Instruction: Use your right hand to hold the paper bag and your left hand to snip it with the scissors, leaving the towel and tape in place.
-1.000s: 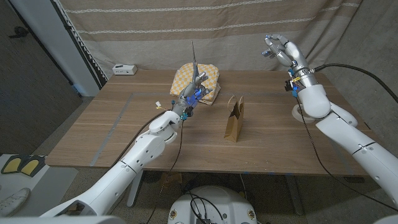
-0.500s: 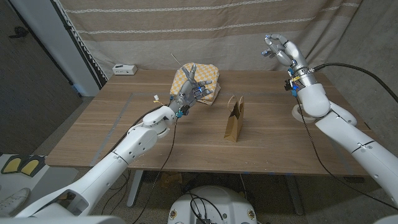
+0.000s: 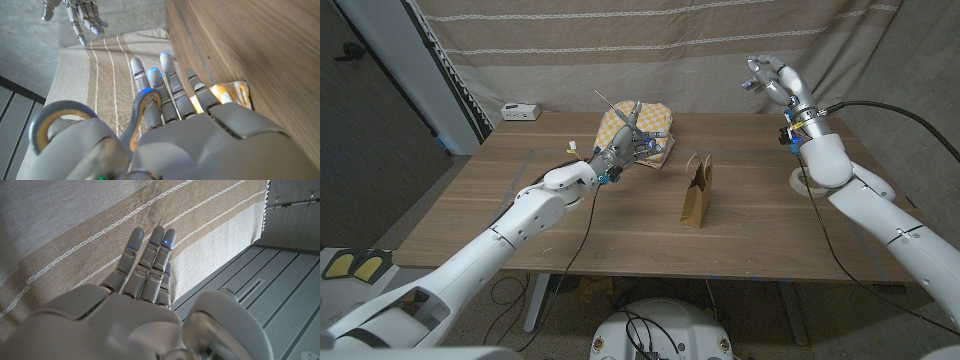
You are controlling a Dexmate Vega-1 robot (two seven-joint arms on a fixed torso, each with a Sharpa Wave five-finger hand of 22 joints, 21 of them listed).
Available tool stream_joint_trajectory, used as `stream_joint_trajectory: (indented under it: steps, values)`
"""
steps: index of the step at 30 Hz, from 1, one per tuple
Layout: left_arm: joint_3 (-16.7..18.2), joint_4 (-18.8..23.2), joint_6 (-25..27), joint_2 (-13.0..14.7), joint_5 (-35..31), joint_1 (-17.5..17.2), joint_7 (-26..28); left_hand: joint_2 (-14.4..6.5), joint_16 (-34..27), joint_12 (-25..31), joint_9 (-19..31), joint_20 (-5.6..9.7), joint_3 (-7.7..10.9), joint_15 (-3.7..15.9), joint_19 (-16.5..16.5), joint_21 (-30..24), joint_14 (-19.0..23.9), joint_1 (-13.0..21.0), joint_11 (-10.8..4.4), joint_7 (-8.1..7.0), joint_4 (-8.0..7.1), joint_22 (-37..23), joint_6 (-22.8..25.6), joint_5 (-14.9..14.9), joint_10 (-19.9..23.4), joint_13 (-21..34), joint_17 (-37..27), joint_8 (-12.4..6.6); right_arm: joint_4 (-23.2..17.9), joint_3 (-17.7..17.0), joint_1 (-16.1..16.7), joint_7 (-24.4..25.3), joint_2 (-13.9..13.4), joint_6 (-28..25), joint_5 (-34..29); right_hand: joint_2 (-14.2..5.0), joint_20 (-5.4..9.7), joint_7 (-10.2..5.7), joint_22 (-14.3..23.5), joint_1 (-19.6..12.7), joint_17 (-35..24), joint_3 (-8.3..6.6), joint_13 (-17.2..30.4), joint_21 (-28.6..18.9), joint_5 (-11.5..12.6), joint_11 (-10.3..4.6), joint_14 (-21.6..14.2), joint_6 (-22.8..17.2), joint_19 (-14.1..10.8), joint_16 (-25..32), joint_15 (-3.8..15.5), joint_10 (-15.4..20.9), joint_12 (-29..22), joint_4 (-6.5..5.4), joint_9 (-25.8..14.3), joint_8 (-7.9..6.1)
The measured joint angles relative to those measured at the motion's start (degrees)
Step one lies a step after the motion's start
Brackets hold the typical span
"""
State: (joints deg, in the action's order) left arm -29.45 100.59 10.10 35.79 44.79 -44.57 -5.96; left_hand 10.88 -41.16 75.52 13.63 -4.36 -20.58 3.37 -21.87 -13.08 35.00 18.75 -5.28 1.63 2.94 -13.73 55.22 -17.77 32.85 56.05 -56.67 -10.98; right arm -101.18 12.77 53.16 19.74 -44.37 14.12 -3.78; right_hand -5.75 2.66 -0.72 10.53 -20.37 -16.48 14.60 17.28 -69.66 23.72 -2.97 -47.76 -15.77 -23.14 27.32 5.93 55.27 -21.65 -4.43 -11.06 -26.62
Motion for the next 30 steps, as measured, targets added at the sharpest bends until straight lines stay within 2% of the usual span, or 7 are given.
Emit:
stream_joint_trajectory:
  steps: [4, 7, 11, 21, 22, 24, 30]
  values:
    - [-0.5, -0.1, 1.3, 1.0, -0.4, 1.2, -1.8, -0.1, 0.6, -0.1, 0.3, 0.17, 0.00, -0.17, 0.2, 0.4, -0.4, -0.7, 0.15, 0.14, 0.00, 0.0, -0.7, 0.0, -1.0, -0.1, 0.8, -0.03, 0.0, -0.3, 0.1, 0.0, -0.2, 0.0, 0.2, 0.23, 0.00, 0.00, 0.0, 0.2, 0.0, 0.00, 0.0, 0.0, 0.0, 0.17, 0.0, 0.0, 0.0, 0.0, 0.00, -0.2, 0.0, 0.00, 0.0, 0.00]
    - [-0.6, -0.1, 1.7, 1.3, -0.5, 1.5, -2.3, -0.1, 0.6, -0.6, 0.6, 0.17, 0.11, -0.17, 0.2, 0.4, -0.4, -0.7, 0.44, 0.82, 0.11, 0.2, -0.1, 0.0, -0.7, -0.8, 1.4, -1.20, 0.0, -0.5, 0.2, 0.0, -0.2, 0.1, 0.2, 0.10, 0.00, 0.00, 0.0, 0.4, 0.0, 0.00, 0.1, 0.0, 0.0, 0.23, 0.0, 0.0, 0.0, 0.0, 0.00, -0.2, 0.0, 0.00, 0.0, 0.00]
    - [-0.6, -0.2, 2.1, 1.5, -0.7, 1.8, -2.7, -0.1, 0.6, -0.6, 1.6, 0.60, 0.56, -0.04, 0.2, 0.4, -0.3, -0.7, 0.58, 3.23, 0.55, 0.2, 2.3, 0.0, 0.1, -0.7, 1.7, -4.12, -0.1, -0.8, 0.5, 0.1, -0.4, 0.1, 0.4, 0.00, 0.00, 0.00, 0.0, 0.5, 0.0, 0.00, 0.0, 0.0, 0.0, 0.22, 0.1, 0.0, 0.0, -0.2, -0.11, -0.2, 0.0, 0.00, 0.0, 0.00]
    - [-0.5, 0.8, 2.6, 1.8, -1.3, 1.5, -1.5, -0.4, -1.2, 0.8, 10.8, 1.62, 0.56, 0.18, -0.8, 0.1, 2.5, -1.0, 1.04, 2.86, 1.97, 0.0, 10.5, 0.0, 4.0, -0.4, 1.8, -13.32, -0.3, -1.2, 0.7, 0.4, -0.5, 0.0, 0.4, 0.02, 0.00, 0.00, 0.0, 0.5, 0.3, 0.00, 0.0, 0.0, -0.2, 0.22, 0.2, 0.0, 0.0, -0.4, -0.20, -0.2, 0.0, 0.00, 0.0, 0.49]
    - [-0.4, 0.9, 2.6, 1.8, -1.3, 1.4, -1.3, -0.4, -1.3, 0.8, 12.7, 1.62, 0.54, 0.11, -0.9, 0.1, 2.6, -1.0, 1.11, 2.75, 2.12, 0.0, 11.0, 0.0, 4.5, -0.4, 1.8, -14.65, -0.3, -1.3, 0.7, 0.5, -0.5, 0.0, 0.4, 0.10, 0.00, 0.00, 0.0, 0.6, 0.3, 0.00, 0.0, 0.0, -0.2, 0.22, 0.2, 0.0, 0.0, -0.4, -0.20, -0.2, 0.0, 0.00, 0.0, 0.49]
    - [-0.3, 1.0, 2.7, 1.8, -1.4, 1.3, -1.0, -0.4, -1.9, 1.6, 20.1, 1.70, 0.47, 0.24, -1.4, 0.1, 3.1, -1.0, 1.10, 2.80, 2.71, -0.2, 11.4, 0.0, 4.9, 1.1, 1.8, -19.44, -0.3, -1.4, 0.7, 0.5, -0.5, 0.0, 0.4, 0.18, 0.00, 0.00, 0.0, 0.6, 0.3, 0.00, 0.0, 0.0, -0.2, 0.22, 0.2, 0.0, 0.0, -0.4, -0.20, -0.2, 0.0, 0.00, 0.0, 0.49]
    - [0.0, 1.3, 2.8, 1.8, -1.4, 0.7, -0.2, -0.4, -3.3, 3.3, 50.4, 2.46, 0.57, 0.28, -2.1, 0.1, 4.5, -1.0, 2.26, 3.00, 4.04, -0.6, 11.4, -0.3, 8.9, 4.0, 2.5, -39.88, -0.4, -1.6, 0.8, 0.8, -0.7, -0.2, 0.2, 0.23, 0.00, 0.00, 0.0, 0.7, 0.3, 0.00, 0.0, 0.4, -0.2, 0.22, 0.2, 0.0, 0.0, -0.4, -0.19, -0.2, 0.0, 0.00, 0.0, 0.78]
